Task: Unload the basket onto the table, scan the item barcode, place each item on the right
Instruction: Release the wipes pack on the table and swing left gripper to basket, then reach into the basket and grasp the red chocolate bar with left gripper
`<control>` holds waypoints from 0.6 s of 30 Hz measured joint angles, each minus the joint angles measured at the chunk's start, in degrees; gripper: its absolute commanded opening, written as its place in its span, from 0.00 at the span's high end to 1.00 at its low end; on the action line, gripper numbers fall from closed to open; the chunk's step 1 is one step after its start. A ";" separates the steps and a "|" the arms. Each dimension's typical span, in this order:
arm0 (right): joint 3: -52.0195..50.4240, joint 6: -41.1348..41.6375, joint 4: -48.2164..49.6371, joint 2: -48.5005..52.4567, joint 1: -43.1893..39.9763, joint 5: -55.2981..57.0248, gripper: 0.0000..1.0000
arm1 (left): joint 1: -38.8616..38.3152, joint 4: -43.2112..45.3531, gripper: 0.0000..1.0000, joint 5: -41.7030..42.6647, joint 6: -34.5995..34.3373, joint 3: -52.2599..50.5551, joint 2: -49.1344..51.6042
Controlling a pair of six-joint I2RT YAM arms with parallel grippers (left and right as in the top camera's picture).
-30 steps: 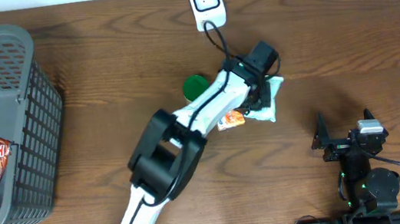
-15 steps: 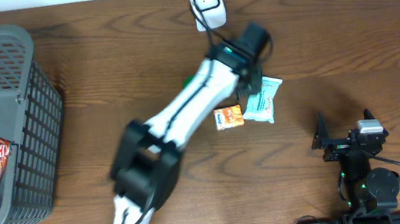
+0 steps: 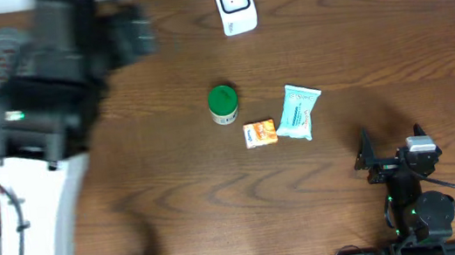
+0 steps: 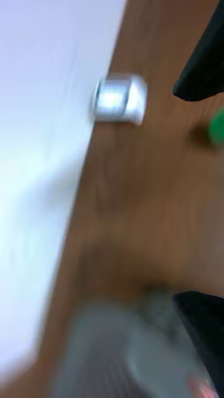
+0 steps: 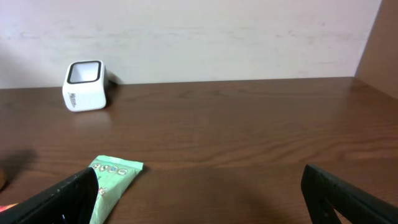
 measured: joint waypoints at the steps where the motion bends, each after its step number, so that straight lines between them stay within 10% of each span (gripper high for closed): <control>1: 0.00 0.00 0.00 0.00 0.00 0.00 0.01 | 4.22 -1.29 0.02 -0.17 -0.72 -0.15 0.02; 18: 0.00 0.00 0.00 -0.02 0.00 0.00 0.01 | 46.90 -11.10 0.02 -1.57 -37.27 -18.95 6.19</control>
